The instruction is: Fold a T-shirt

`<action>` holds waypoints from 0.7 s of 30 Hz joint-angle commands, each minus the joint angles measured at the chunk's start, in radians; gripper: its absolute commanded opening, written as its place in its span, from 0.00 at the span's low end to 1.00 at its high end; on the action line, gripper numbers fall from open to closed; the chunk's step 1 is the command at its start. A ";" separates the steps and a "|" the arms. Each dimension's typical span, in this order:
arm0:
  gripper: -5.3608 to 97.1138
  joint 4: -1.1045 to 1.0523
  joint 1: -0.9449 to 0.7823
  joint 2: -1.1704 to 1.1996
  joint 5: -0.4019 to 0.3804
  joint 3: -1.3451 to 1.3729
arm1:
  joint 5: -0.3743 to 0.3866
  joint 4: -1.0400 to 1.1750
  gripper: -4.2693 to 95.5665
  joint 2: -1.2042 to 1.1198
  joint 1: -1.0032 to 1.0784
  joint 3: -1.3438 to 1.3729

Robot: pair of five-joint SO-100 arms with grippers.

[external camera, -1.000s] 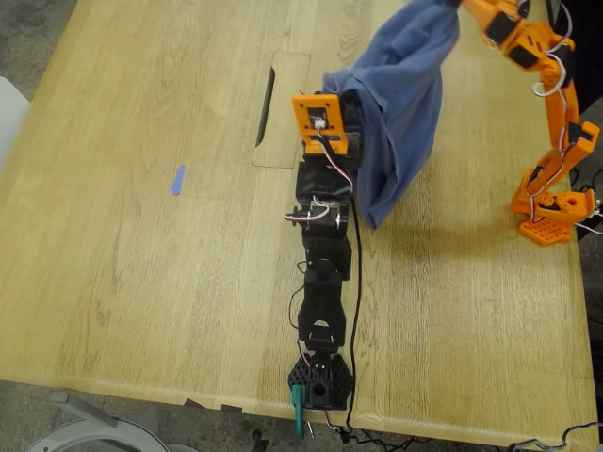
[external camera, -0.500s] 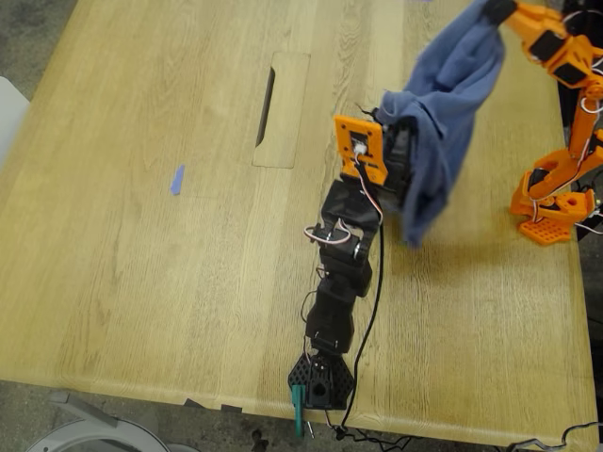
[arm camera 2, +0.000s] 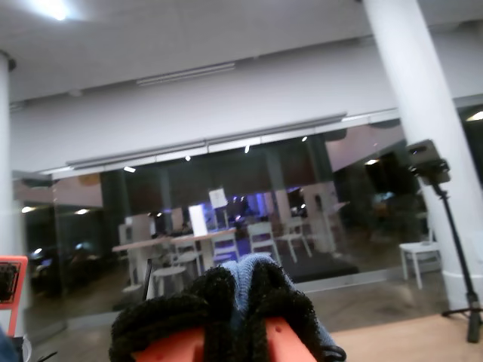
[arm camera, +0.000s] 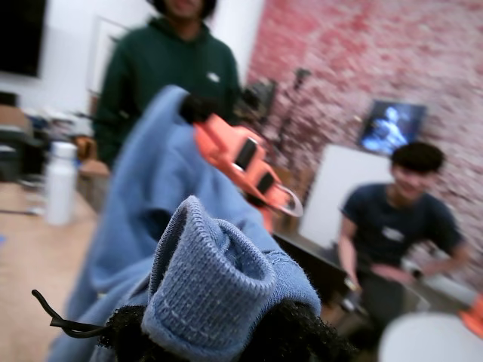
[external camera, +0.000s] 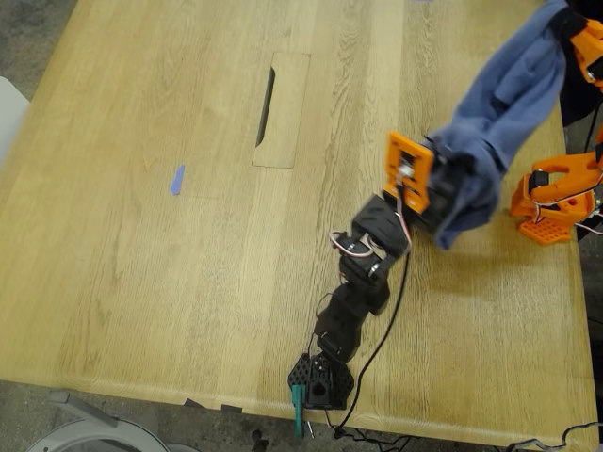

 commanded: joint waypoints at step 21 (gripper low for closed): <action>0.05 0.430 0.192 -0.011 -0.083 -0.048 | 0.032 0.268 0.06 0.218 -0.368 0.431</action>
